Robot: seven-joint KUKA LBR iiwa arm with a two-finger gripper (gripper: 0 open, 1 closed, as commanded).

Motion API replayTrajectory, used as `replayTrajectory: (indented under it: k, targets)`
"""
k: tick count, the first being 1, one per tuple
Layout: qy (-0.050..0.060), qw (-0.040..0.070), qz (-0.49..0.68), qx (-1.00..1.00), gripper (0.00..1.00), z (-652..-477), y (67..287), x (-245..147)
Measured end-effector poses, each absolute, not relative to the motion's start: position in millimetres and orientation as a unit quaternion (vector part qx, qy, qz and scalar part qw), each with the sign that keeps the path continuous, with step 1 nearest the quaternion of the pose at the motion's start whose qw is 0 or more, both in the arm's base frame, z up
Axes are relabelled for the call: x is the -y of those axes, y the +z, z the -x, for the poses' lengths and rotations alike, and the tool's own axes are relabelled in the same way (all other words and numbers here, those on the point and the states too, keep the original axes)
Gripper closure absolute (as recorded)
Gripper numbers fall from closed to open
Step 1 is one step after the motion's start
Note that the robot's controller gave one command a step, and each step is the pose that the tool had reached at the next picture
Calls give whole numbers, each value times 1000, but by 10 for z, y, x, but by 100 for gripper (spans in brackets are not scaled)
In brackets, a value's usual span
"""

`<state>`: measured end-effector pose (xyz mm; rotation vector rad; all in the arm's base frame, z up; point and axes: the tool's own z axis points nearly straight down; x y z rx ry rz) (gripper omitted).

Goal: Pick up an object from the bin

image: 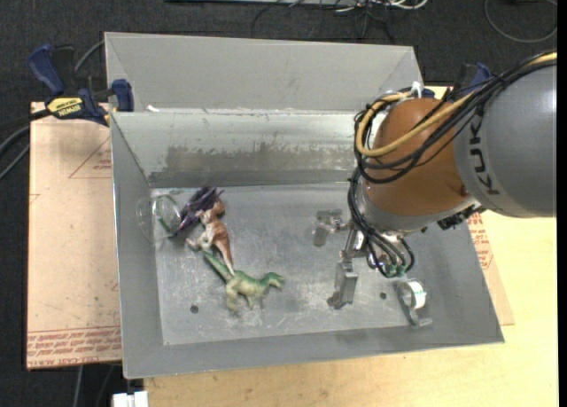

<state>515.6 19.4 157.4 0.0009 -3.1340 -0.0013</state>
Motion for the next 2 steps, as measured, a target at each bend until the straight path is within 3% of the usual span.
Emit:
replayTrajectory:
  k: [1, 2]
  targets:
    - [-1, 0, 0, 1000, 0, -5173, 1617, -193]
    - [-1, 1, -60, 998, 0, -5140, 876, -615]
